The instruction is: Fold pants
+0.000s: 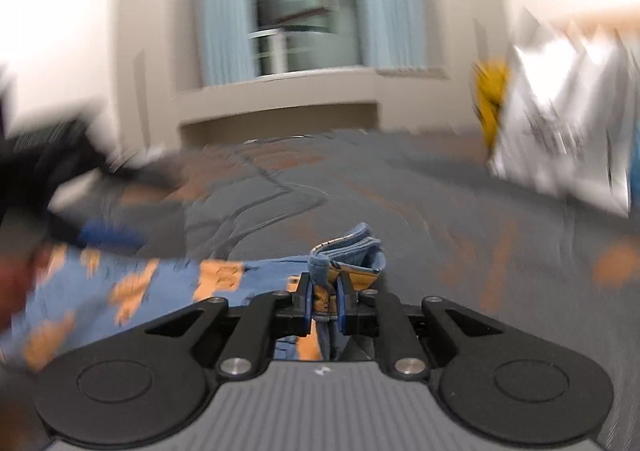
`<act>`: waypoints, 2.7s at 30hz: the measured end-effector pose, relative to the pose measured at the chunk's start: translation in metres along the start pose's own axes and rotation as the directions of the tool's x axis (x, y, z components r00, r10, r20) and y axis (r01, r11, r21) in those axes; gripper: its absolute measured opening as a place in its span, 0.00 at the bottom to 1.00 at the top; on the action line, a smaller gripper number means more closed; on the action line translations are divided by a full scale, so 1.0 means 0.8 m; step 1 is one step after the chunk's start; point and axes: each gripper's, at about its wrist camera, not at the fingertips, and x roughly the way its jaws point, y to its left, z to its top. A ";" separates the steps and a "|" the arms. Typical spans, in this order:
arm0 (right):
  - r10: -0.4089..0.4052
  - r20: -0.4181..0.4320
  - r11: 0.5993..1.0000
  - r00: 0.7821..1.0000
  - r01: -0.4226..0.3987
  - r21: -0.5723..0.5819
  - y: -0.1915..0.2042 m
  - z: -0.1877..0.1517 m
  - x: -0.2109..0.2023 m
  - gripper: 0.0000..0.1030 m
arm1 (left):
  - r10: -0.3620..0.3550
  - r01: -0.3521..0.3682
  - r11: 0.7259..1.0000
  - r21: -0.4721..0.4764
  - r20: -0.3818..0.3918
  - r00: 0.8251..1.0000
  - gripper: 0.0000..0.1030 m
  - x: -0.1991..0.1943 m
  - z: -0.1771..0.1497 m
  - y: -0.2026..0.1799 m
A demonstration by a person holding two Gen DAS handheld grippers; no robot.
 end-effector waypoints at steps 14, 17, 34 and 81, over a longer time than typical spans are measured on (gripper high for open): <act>0.117 -0.046 0.864 0.992 -0.124 -0.487 0.152 -0.025 -0.012 0.12 | -0.073 0.058 0.985 -0.160 -0.089 0.993 0.96 0.022 -0.031 0.027; 0.120 -0.048 0.865 0.992 -0.128 -0.485 0.159 -0.028 -0.007 0.12 | 0.003 -0.018 0.986 -0.163 -0.093 0.996 0.88 0.018 -0.032 0.035; 0.112 -0.043 0.906 0.993 -0.120 -0.406 0.148 -0.044 -0.014 0.29 | 0.100 -0.109 0.982 -0.154 -0.064 0.993 0.10 0.007 -0.030 0.047; 0.475 -0.205 0.756 0.856 -0.516 -0.403 0.343 -0.030 -0.032 0.19 | 0.283 -0.271 0.948 -0.168 0.052 0.958 0.16 -0.256 -0.045 0.230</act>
